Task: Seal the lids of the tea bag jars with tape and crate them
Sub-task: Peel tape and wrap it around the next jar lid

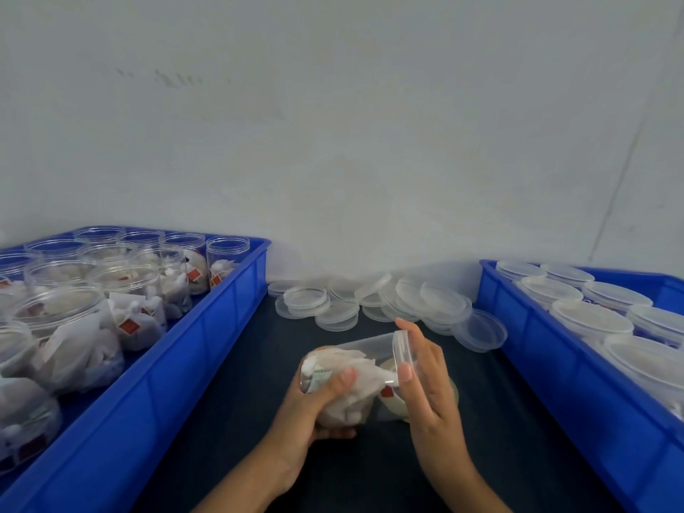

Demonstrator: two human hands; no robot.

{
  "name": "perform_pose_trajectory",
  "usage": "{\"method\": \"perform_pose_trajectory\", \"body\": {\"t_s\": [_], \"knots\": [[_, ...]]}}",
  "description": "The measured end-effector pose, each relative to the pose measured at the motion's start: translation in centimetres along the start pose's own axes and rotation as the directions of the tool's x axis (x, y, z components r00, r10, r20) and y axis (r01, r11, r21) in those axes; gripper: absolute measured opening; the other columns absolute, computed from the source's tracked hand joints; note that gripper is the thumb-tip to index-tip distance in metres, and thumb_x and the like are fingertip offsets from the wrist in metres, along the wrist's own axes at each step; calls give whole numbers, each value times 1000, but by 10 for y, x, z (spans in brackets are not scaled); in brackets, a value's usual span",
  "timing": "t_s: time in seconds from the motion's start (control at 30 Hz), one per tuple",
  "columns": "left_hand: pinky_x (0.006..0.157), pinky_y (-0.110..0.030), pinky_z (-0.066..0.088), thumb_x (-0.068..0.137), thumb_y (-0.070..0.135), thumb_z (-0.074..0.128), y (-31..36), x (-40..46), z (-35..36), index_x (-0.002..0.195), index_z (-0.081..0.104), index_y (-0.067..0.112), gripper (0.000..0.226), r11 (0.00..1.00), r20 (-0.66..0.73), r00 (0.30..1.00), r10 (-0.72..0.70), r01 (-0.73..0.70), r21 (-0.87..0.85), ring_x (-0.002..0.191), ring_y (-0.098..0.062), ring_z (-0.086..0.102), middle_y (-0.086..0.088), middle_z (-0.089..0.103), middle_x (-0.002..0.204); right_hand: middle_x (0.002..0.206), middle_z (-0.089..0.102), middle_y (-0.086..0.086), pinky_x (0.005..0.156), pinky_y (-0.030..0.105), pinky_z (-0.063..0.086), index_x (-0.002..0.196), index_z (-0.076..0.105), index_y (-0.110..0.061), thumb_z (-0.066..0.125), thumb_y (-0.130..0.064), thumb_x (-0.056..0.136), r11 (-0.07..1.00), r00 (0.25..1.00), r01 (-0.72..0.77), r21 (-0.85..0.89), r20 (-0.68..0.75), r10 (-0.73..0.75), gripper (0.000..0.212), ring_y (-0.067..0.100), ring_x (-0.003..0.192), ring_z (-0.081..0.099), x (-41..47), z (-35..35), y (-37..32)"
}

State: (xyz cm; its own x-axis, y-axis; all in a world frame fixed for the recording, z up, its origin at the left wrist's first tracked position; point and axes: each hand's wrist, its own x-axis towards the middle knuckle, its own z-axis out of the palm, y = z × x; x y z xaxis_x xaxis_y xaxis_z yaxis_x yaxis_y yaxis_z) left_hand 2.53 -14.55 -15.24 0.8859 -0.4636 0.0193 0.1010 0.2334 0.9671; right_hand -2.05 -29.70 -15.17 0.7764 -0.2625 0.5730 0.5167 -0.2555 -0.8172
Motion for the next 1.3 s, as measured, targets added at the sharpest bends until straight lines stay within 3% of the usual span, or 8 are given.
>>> {"method": "perform_pose_trajectory", "body": {"t_s": [0.33,0.53,0.67,0.9,1.0,1.1,1.2,1.3], "knots": [[43,-27,49,70,82,54,16,-7,-12,109,71,30,67,955,245,925,-289,263,133,65,-28,65,-16,68,83,129,51,-6,94,17,44,135,51,-34,49,-39,89,947,951,280,-159,185,-250,46,16,121,53,7,-19,-14],[72,-29,58,72,32,80,7,-5,7,123,48,22,61,997,73,994,76,-76,-5,95,-20,71,-4,71,110,113,65,-8,80,31,55,119,57,-54,53,-58,84,994,996,-73,85,-53,77,35,13,104,65,-1,-11,-12],[69,-25,58,68,26,83,5,-5,4,123,44,27,67,971,41,981,190,-194,137,97,-9,69,16,68,104,131,60,3,104,49,44,134,51,-38,47,-56,91,912,928,-366,184,4,371,47,22,119,58,3,-6,-6],[55,-30,54,60,55,69,4,-3,0,115,63,22,64,994,-25,998,-61,58,-97,70,-19,69,-14,74,92,152,29,-18,112,40,30,146,31,-43,40,-55,91,978,969,111,-179,237,-67,57,8,143,26,-9,-15,-18],[59,-28,54,67,50,82,3,-5,3,116,61,23,60,1000,-31,999,11,-12,-26,78,-18,71,-8,74,98,140,41,-23,105,36,42,136,40,-52,43,-57,90,994,987,-57,-91,143,70,47,0,129,43,-11,-17,-11],[65,-18,55,60,30,85,3,-6,4,117,54,26,64,962,-81,968,239,-224,158,90,-5,69,14,70,102,129,58,6,87,26,53,119,58,-26,52,-40,96,918,931,-361,165,124,344,28,13,103,61,-12,-17,-9],[73,-30,59,57,38,90,7,-6,5,116,55,30,69,965,-113,964,242,-228,129,93,-9,69,13,69,104,148,39,8,113,44,32,140,39,-19,46,-64,86,963,943,-249,106,254,216,70,26,133,42,-16,-20,-14],[74,-36,58,59,50,83,7,-7,4,118,59,24,69,989,-115,983,144,-147,-19,92,-18,71,1,73,104,149,21,-19,111,19,28,144,17,-32,46,-90,56,979,964,-192,-61,175,200,109,4,140,25,12,-8,-21]]}}
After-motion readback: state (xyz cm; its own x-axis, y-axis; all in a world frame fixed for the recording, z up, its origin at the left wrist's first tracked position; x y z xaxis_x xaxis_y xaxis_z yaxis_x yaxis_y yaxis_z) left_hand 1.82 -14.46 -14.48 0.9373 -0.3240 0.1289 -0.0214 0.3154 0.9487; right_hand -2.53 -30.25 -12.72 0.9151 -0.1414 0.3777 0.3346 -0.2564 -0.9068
